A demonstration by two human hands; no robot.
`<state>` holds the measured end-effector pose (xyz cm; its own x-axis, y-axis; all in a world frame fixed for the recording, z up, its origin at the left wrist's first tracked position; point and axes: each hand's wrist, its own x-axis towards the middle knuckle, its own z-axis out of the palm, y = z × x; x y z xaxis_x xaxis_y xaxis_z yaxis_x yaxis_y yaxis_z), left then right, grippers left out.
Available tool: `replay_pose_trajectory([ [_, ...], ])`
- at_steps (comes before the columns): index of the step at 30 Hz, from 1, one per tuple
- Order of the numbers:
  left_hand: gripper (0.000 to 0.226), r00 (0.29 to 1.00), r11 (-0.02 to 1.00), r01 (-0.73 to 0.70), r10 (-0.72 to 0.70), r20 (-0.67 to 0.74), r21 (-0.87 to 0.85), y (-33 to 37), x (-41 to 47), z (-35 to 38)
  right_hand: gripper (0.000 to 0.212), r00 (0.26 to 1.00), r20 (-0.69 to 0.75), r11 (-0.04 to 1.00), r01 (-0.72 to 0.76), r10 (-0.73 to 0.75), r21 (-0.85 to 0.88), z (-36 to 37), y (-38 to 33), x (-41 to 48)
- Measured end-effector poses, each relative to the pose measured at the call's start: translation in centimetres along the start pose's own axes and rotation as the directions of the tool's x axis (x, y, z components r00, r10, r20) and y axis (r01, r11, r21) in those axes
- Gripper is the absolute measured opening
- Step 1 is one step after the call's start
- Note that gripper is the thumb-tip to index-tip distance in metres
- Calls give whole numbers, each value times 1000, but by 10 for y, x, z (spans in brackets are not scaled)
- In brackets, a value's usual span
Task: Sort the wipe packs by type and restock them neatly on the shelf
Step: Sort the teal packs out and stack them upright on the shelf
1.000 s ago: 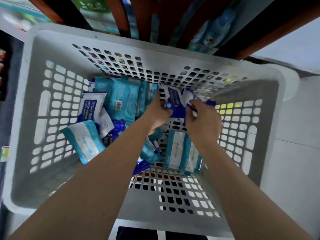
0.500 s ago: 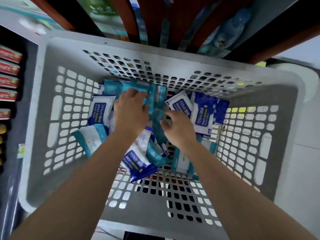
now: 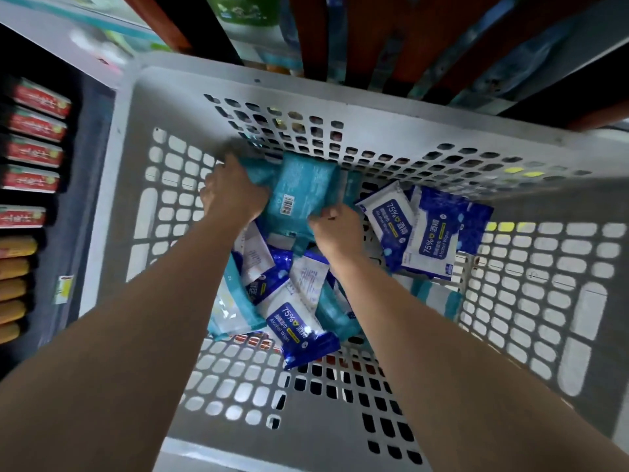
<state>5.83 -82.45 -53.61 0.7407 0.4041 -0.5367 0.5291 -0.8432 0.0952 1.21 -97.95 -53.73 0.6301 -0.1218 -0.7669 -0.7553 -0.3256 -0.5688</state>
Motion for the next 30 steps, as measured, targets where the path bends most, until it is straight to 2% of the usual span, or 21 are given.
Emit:
replay_pose_trajectory([
  [2, 55, 1000, 999, 24, -24, 14, 47, 0, 3, 2, 13, 997, -76, 999, 22, -18, 46, -11, 5, -5],
  [4, 43, 999, 996, 32, -35, 41, 80, 2, 3, 2, 15, 988, -153, 994, 40, -24, 103, -25, 11, -10],
  [6, 36, 997, 998, 54, -55, 58, 19, 4, 2, 1, 20, 982, -182, 989, 82, -58, 124, -36, 16, -13],
  [8, 33, 998, 993, 65, -64, 14, -102, 4, -4, -1, 14, 981, -172, 986, 109, -87, 124, -45, 17, -16],
  [11, 17, 989, 948, -51, 5, -147, -314, 6, -22, -11, 20, 967, -203, 970, 190, -157, 155, -59, 13, -21],
  [13, 14, 967, 896, -188, 97, -236, -401, 13, -46, -16, 26, 937, -245, 956, 280, -251, 91, -69, 11, -30],
  [15, 12, 908, 815, -381, 240, -344, -436, 23, -78, -20, 21, 880, -298, 927, 369, -371, -65, -80, 18, -42],
  [16, 11, 851, 761, -498, 338, -402, -416, 27, -95, -21, 17, 842, -317, 900, 408, -436, -155, -87, 24, -48],
  [18, 9, 677, 622, -725, 568, -468, -294, 35, -124, -12, 8, 771, -297, 818, 468, -563, -335, -103, 44, -60],
  [19, 9, 594, 550, -799, 661, -458, -242, 39, -137, -3, 8, 741, -251, 756, 487, -623, -438, -112, 54, -65],
  [21, 3, 472, 442, -881, 804, -362, -168, 46, -163, 27, 16, 699, -116, 608, 513, -705, -605, -129, 79, -75],
  [22, 10, 453, 431, -891, 856, -248, -141, 50, -176, 45, 19, 711, -27, 550, 518, -702, -654, -135, 91, -81],
  [23, 20, 450, 439, -889, 890, -72, -130, 50, -187, 66, 19, 765, 84, 507, 500, -638, -702, -140, 102, -87],
  [24, 29, 460, 480, -867, 874, 157, -135, 49, -193, 86, 15, 847, 210, 459, 454, -488, -764, -143, 112, -92],
  [25, 33, 450, 527, -840, 810, 375, -130, 46, -198, 103, 14, 910, 314, 383, 402, -271, -832, -145, 122, -97],
  [26, 34, 415, 552, -829, 716, 561, -92, 43, -202, 115, 18, 928, 369, 320, 367, -57, -873, -145, 132, -99],
  [27, 33, 383, 545, -837, 651, 655, -53, 41, -204, 124, 22, 922, 378, 290, 340, 85, -895, -145, 140, -99],
  [28, 32, 382, 532, -846, 632, 674, -19, 39, -204, 130, 24, 924, 357, 311, 301, 139, -901, -145, 143, -100],
  [30, 33, 463, 554, -830, 628, 625, 59, 39, -204, 130, 23, 960, 275, 408, 229, 58, -884, -144, 143, -97],
])
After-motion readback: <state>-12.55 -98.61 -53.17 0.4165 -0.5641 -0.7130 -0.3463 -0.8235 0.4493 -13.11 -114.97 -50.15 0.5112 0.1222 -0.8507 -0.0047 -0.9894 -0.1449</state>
